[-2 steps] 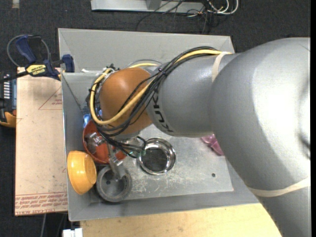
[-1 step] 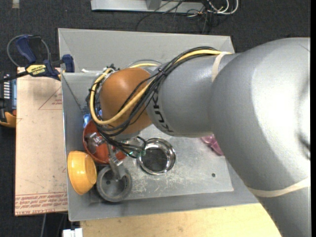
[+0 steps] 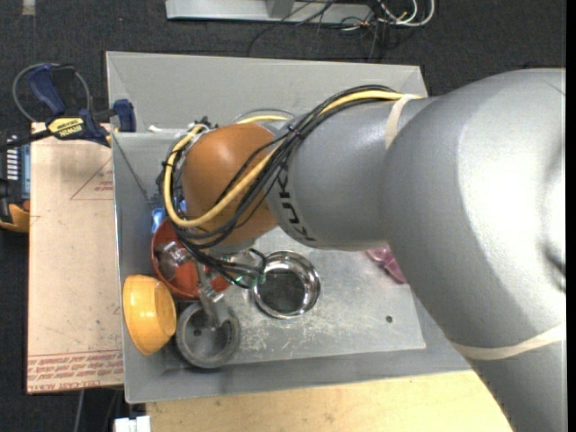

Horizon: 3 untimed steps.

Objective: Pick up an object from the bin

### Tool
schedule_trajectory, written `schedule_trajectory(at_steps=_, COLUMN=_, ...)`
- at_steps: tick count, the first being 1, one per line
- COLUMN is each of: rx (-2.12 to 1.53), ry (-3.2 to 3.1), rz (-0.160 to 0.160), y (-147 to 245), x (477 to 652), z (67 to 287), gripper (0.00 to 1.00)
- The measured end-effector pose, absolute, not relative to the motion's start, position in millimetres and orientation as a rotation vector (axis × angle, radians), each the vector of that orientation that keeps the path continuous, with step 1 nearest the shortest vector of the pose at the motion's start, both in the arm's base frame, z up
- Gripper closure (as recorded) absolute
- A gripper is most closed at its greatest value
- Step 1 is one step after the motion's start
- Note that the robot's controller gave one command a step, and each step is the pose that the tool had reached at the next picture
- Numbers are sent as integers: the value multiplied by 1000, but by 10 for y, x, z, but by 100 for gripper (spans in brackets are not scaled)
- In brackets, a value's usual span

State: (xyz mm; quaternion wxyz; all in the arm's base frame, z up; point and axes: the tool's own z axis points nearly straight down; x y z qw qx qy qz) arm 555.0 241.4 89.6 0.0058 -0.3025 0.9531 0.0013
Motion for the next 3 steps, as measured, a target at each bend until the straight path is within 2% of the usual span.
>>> schedule_trajectory(at_steps=3, rx=-947, ry=2983, rz=5, y=2414, x=5550, z=896, gripper=0)
